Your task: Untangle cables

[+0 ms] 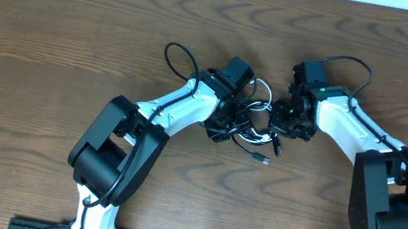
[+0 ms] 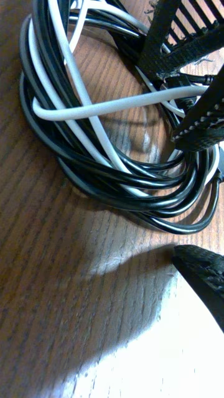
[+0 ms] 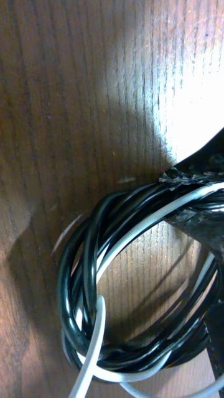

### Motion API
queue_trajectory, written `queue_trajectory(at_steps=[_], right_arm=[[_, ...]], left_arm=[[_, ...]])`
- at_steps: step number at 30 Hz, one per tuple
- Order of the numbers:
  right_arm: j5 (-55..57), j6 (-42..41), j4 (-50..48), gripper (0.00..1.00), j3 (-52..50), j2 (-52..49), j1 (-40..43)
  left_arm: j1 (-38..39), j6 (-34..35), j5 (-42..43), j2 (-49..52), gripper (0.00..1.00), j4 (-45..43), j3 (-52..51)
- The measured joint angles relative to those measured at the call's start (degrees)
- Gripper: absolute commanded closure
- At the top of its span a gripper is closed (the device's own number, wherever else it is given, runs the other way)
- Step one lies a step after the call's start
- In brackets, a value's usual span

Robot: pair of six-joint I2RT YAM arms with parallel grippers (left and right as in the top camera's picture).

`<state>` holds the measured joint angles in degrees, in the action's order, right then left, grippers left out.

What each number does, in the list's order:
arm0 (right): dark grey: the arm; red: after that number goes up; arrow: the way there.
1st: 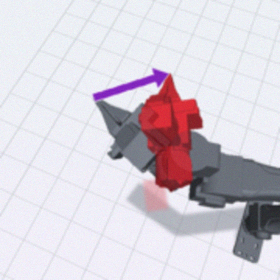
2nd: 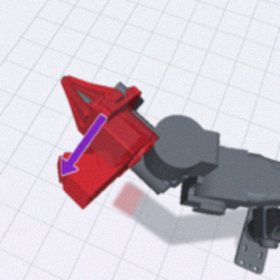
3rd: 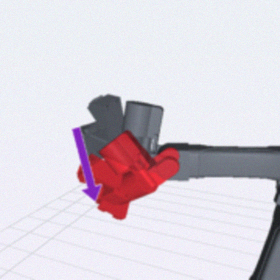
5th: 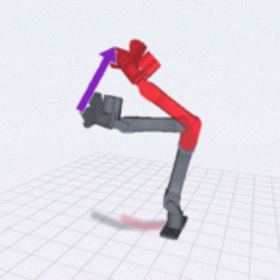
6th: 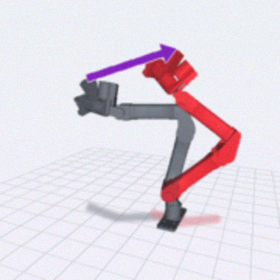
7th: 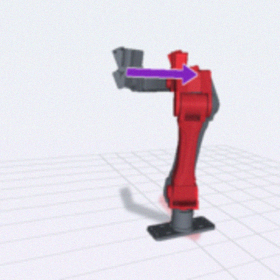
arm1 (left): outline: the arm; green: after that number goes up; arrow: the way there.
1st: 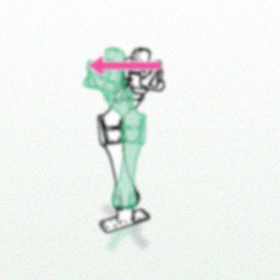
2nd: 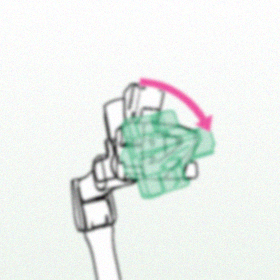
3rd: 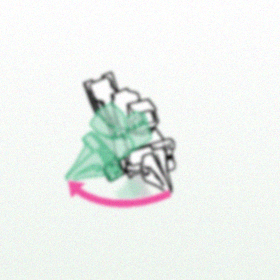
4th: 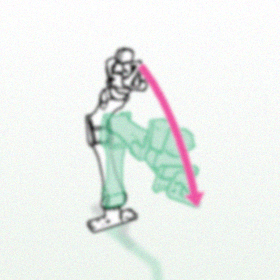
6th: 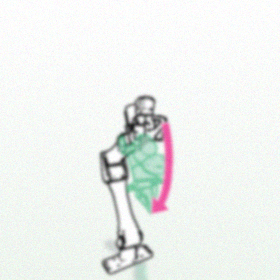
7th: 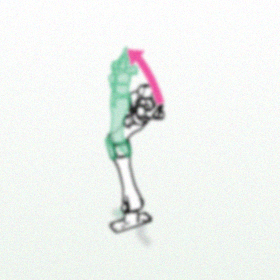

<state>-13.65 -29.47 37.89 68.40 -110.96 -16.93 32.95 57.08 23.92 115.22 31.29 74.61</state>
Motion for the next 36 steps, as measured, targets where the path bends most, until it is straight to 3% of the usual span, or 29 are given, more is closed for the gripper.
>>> queue_trajectory(at_steps=[2,5,11,23,36], right_arm=[[0.2,-0.1,0.0,0.92,0.0,0.0,0.0],[0.2,-0.1,0.0,0.92,0.0,0.0,-0.1],[-0.2,-0.1,0.2,0.92,0.0,0.0,-0.3],[0.0,-0.1,0.2,0.92,0.0,0.0,-0.3],[-1.6,2.0,0.1,0.96,0.0,0.0,-0.2]], left_arm=[[0.0,0.1,-0.2,0.0,0.53,0.4,0.0],[0.0,-0.2,-0.2,0.0,0.55,2.8,0.1],[0.0,-2.2,-0.2,0.0,0.56,7.1,0.4],[-0.1,-14.7,2.1,0.0,0.55,11.0,0.5],[-4.2,-11.9,3.0,0.1,0.55,11.7,2.3]])
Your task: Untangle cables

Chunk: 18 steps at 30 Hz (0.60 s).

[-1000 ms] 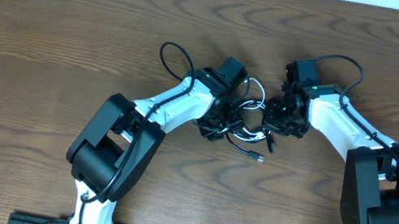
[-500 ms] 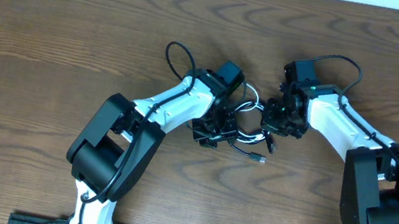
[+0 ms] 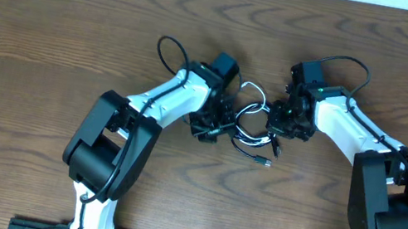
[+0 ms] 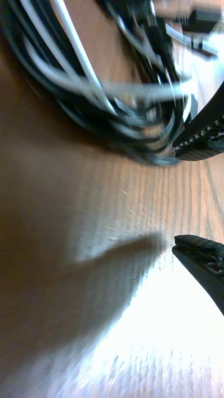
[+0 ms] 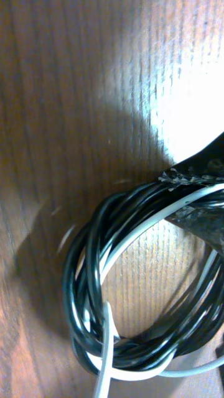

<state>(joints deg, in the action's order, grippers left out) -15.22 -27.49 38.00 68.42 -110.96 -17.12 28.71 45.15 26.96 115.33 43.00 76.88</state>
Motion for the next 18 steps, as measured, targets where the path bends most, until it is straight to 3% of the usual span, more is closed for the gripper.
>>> queue_trajectory(at_steps=[4,7,10,18], right_arm=[[-5.0,5.0,3.8,0.90,0.6,0.0,0.3],[-7.4,8.3,6.4,0.58,2.1,0.0,0.5],[-8.5,12.0,6.4,0.53,3.1,0.5,0.5],[-5.8,15.4,1.9,0.51,3.2,1.1,0.5]], left_arm=[[-0.2,0.0,0.2,0.0,0.55,-1.0,1.8],[0.0,0.0,0.5,0.0,0.55,-1.0,2.2],[0.0,0.0,0.8,0.0,0.55,-1.0,2.2],[0.0,0.0,1.2,0.0,0.55,-2.9,2.2]])
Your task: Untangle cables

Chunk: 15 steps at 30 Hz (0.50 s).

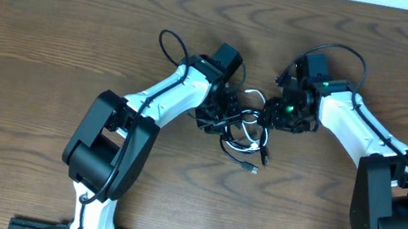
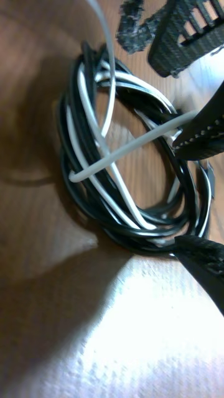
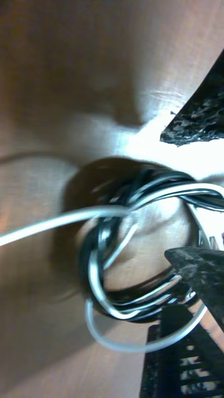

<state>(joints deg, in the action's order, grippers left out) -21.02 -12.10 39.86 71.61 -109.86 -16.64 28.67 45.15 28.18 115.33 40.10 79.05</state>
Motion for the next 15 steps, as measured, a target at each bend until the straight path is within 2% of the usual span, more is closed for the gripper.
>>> queue_trajectory(at_steps=[8,15], right_arm=[[3.3,0.6,-3.5,0.48,0.0,0.0,0.0],[4.5,0.6,-3.8,0.50,-0.3,0.0,0.0]], left_arm=[[0.0,-2.2,0.3,0.0,0.55,-2.0,0.0],[0.1,-4.3,0.5,0.0,0.54,5.4,0.1]])
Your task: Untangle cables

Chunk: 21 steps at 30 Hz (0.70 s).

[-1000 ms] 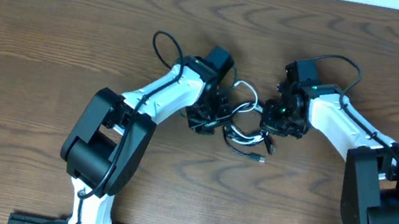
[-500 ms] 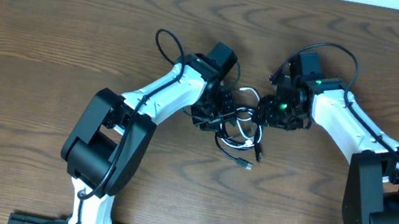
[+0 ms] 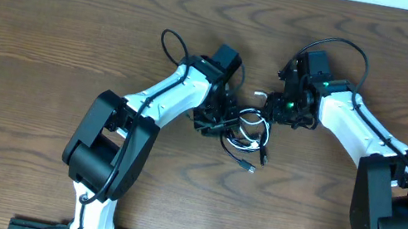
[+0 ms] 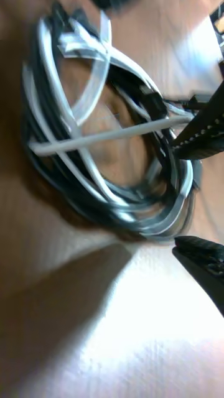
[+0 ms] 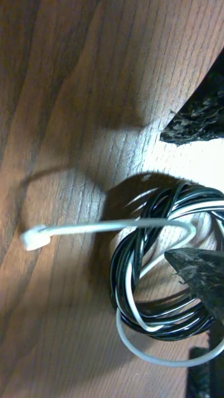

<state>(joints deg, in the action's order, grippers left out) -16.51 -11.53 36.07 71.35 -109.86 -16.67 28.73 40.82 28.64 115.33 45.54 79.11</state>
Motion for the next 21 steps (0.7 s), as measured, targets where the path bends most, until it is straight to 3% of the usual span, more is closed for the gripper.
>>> queue_trajectory(at_steps=[4,11,21], right_arm=[[0.3,0.0,-1.2,0.51,-2.1,0.0,-0.4],[1.1,0.3,-3.8,0.51,-3.7,0.0,-2.6],[3.4,2.5,-5.3,0.51,-3.7,0.0,-4.0]], left_arm=[[0.4,-0.6,0.0,0.0,0.55,2.7,0.0],[2.0,0.1,-1.2,0.0,0.54,0.1,0.0],[2.3,5.6,-6.4,0.0,0.55,-0.8,-1.7]])
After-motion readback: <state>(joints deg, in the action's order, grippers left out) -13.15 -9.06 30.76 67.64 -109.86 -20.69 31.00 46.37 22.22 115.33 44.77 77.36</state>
